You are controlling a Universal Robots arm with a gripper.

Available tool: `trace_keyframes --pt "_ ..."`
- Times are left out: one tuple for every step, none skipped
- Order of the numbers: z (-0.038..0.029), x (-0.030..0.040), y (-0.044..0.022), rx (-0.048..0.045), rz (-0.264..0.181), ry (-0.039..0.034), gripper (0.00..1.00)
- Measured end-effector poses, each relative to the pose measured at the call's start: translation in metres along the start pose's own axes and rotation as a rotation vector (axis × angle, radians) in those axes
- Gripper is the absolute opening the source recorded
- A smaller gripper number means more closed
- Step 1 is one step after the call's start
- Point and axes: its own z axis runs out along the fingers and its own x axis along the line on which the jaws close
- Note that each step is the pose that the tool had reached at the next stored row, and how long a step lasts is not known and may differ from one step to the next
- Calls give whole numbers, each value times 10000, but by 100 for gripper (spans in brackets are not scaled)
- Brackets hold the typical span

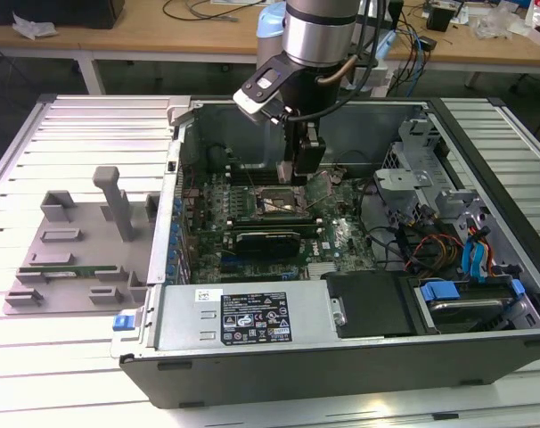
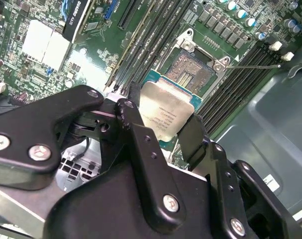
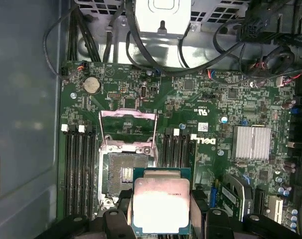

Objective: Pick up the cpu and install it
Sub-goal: 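Place the cpu into insertion slot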

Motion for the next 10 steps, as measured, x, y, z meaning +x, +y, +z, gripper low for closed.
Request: trace_keyframes --pt "4 3 0 0 0 0 55" --pt "7 8 0 0 1 1 55" --pt "11 14 0 0 2 1 55" --pt "14 20 1 0 1 1 55" --pt "21 30 2 0 2 1 55" --pt "26 33 2 -1 1 2 55" --pt "32 36 3 -1 0 3 55" --pt "45 38 3 0 1 0 55" --pt "58 39 3 -1 1 1 55" --pt "76 40 4 -1 1 1 55"
